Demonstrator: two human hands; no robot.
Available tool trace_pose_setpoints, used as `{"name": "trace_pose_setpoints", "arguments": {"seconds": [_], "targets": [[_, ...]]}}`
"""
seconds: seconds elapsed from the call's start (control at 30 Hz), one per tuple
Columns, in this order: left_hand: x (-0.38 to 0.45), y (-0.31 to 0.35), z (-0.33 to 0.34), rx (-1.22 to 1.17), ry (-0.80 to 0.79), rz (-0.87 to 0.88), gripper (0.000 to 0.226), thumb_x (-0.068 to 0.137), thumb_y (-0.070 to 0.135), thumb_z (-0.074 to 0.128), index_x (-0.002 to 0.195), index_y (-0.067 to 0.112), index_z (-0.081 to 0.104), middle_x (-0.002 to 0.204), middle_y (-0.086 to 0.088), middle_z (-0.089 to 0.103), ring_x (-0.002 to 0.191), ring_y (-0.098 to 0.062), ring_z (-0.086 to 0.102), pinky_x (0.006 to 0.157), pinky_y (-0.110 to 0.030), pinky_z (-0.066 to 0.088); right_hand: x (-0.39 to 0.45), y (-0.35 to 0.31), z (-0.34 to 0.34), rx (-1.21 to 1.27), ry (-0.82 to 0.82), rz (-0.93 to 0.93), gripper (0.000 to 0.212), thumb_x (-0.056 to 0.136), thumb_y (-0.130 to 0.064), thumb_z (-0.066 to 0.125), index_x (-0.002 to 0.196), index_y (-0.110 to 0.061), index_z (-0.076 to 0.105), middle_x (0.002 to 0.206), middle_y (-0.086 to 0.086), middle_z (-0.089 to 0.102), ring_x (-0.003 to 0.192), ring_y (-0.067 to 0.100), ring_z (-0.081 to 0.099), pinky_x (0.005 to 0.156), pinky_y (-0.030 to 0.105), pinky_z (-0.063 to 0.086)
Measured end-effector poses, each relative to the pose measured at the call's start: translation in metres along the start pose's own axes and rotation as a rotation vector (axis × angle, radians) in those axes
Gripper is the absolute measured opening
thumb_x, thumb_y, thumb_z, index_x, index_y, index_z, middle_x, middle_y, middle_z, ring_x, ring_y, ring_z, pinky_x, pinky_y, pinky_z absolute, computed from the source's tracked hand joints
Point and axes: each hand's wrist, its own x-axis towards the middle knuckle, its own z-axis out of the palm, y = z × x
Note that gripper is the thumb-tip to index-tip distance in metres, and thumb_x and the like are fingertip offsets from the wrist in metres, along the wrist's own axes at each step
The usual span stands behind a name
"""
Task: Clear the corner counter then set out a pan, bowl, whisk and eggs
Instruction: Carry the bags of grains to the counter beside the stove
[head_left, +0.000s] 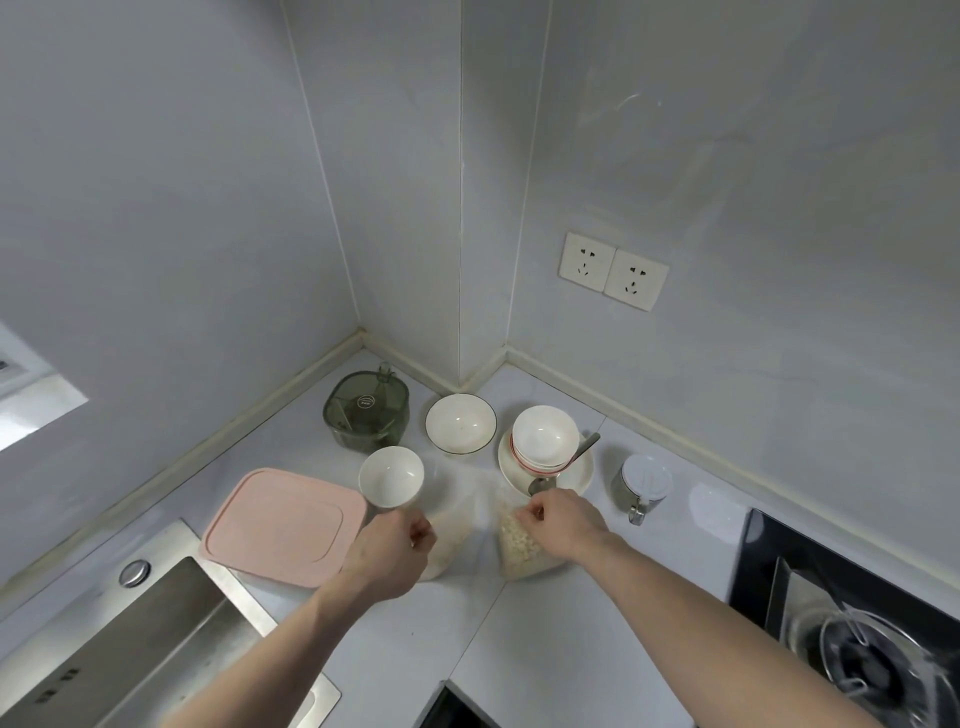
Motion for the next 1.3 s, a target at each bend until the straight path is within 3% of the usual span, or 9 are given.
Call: {"name": "trace_pose_setpoints", "arguments": {"seconds": [0.17, 0.37, 0.5, 0.6, 0.8, 0.93, 1.07, 1.2, 1.3], "targets": [[-0.001, 0.001, -0.001, -0.004, 0.001, -0.001, 0.016, 0.092, 0.035, 0.056, 0.086, 0.024, 0.065, 0.087, 0.009, 0.072, 0.086, -0.019, 0.066, 0.079, -0.036, 0.056, 0.000, 0.001, 0.000, -0.016, 0.000, 0.019, 0.017, 0.090, -0.032, 0.058, 0.093, -0.029, 0.075, 0.105, -0.005, 0.072, 0.100, 0.023, 0.066, 0.076, 0.027, 0.049], [-0.003, 0.000, -0.001, -0.006, -0.012, 0.011, 0.011, 0.092, 0.033, 0.057, 0.081, 0.031, 0.060, 0.088, 0.012, 0.071, 0.087, -0.015, 0.066, 0.078, -0.032, 0.054, 0.003, 0.008, -0.003, 0.126, -0.091, 0.092, 0.012, 0.072, -0.035, 0.069, 0.060, -0.031, 0.068, 0.081, -0.014, 0.073, 0.082, 0.012, 0.069, 0.074, 0.028, 0.057], [-0.005, -0.002, -0.001, -0.006, -0.012, 0.019, 0.012, 0.093, 0.031, 0.058, 0.081, 0.032, 0.058, 0.090, 0.013, 0.071, 0.089, -0.015, 0.066, 0.077, -0.029, 0.052, 0.000, 0.017, -0.010, 0.162, -0.196, 0.007, 0.014, 0.074, -0.033, 0.083, 0.068, -0.031, 0.071, 0.074, -0.017, 0.069, 0.078, 0.004, 0.066, 0.078, 0.023, 0.055], [-0.006, -0.002, -0.001, -0.007, -0.014, 0.032, 0.014, 0.093, 0.031, 0.058, 0.079, 0.032, 0.056, 0.089, 0.013, 0.070, 0.089, -0.016, 0.066, 0.078, -0.030, 0.053, -0.006, 0.026, -0.017, 0.163, -0.251, -0.063, 0.017, 0.079, -0.031, 0.084, 0.069, -0.035, 0.070, 0.074, -0.017, 0.067, 0.071, -0.002, 0.060, 0.069, 0.012, 0.047], [-0.006, -0.001, 0.001, 0.001, -0.034, 0.039, 0.014, 0.093, 0.032, 0.058, 0.079, 0.033, 0.057, 0.087, 0.014, 0.069, 0.088, -0.015, 0.065, 0.077, -0.029, 0.052, -0.021, 0.038, -0.037, 0.145, -0.308, -0.085, 0.017, 0.087, -0.032, 0.078, 0.073, -0.031, 0.068, 0.067, -0.016, 0.063, 0.056, -0.006, 0.057, 0.053, 0.005, 0.041], [-0.006, 0.000, 0.000, 0.004, -0.045, 0.042, 0.016, 0.093, 0.034, 0.058, 0.077, 0.034, 0.056, 0.086, 0.014, 0.069, 0.088, -0.014, 0.065, 0.077, -0.029, 0.053, -0.030, 0.047, -0.037, 0.093, -0.351, -0.070, 0.015, 0.090, -0.035, 0.074, 0.088, -0.020, 0.073, 0.084, -0.004, 0.068, 0.064, 0.004, 0.060, 0.055, 0.008, 0.043], [-0.008, 0.002, 0.002, 0.007, -0.049, 0.047, 0.015, 0.094, 0.032, 0.058, 0.079, 0.032, 0.058, 0.087, 0.013, 0.069, 0.088, -0.015, 0.065, 0.078, -0.031, 0.054, -0.041, 0.057, -0.036, 0.138, -0.360, -0.037, 0.016, 0.088, -0.038, 0.075, 0.084, -0.023, 0.072, 0.085, 0.000, 0.070, 0.064, 0.003, 0.062, 0.065, 0.018, 0.048], [-0.010, 0.005, 0.005, 0.025, -0.061, 0.067, 0.015, 0.095, 0.031, 0.057, 0.080, 0.030, 0.059, 0.088, 0.011, 0.070, 0.089, -0.017, 0.066, 0.078, -0.031, 0.054, -0.058, 0.070, -0.037, 0.219, -0.375, 0.021, 0.021, 0.089, -0.040, 0.074, 0.089, -0.019, 0.075, 0.076, -0.011, 0.068, 0.063, 0.000, 0.063, 0.072, 0.023, 0.049], [-0.011, 0.007, 0.008, 0.043, -0.067, 0.081, 0.017, 0.095, 0.032, 0.056, 0.084, 0.022, 0.064, 0.087, 0.010, 0.071, 0.087, -0.016, 0.067, 0.077, -0.032, 0.054, -0.075, 0.080, -0.031, 0.282, -0.364, 0.071, 0.020, 0.091, -0.039, 0.072, 0.087, -0.020, 0.074, 0.062, -0.014, 0.066, 0.059, -0.002, 0.060, 0.062, 0.018, 0.045]]}}
